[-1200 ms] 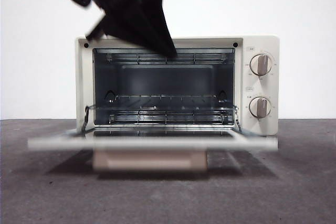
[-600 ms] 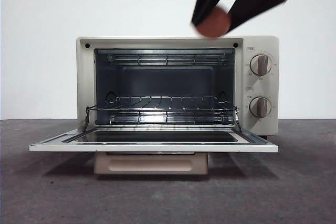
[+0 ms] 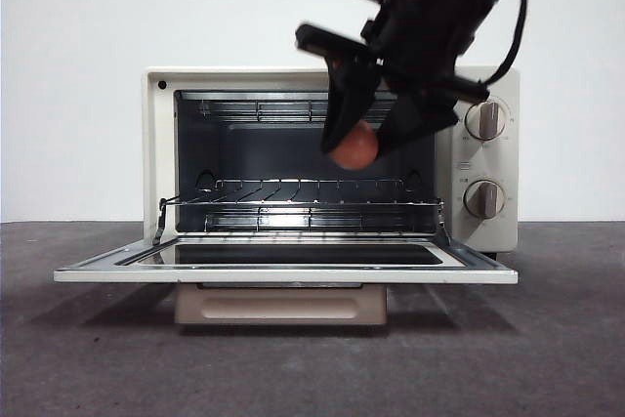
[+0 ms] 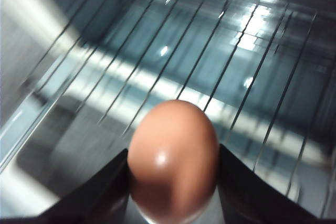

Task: Eggoven

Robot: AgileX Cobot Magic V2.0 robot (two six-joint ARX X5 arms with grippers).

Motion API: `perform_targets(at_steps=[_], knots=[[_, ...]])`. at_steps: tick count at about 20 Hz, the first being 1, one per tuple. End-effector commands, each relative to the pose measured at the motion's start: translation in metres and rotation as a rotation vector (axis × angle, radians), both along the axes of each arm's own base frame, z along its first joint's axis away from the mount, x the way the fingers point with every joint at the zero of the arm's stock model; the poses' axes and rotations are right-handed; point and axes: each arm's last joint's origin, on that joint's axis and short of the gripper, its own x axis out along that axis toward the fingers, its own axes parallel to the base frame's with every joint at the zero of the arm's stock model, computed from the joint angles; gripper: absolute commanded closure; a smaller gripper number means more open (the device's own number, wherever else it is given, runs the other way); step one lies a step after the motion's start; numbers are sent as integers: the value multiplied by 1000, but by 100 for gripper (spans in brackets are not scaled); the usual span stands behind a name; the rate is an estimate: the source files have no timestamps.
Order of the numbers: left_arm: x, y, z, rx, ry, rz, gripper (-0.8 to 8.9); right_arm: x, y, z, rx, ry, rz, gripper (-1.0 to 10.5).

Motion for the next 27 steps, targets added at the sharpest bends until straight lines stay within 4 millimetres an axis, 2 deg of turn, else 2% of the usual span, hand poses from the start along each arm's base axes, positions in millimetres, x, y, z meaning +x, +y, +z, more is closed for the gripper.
perform_targets(at_steps=[1,7,11,15,20,27], knots=[[-5,1,2,10,-20,-11,807,11,5,-6,28,-11,-12,944],[-8,2,2,12,-13,-11,807,27,5,-25,32,-7,-29,944],[-8,2,2,13,-11,-11,807,30,7,-34,20,9,-31,944],[-8,3,1,15,-4,-11,807,29,9,-34,18,11,-24,933],[-8,3,1,13,-3,-10,807,27,10,-35,10,22,-20,703],[-9,3,1,13,-2,-9,807,26,9,-31,12,17,-22,652]])
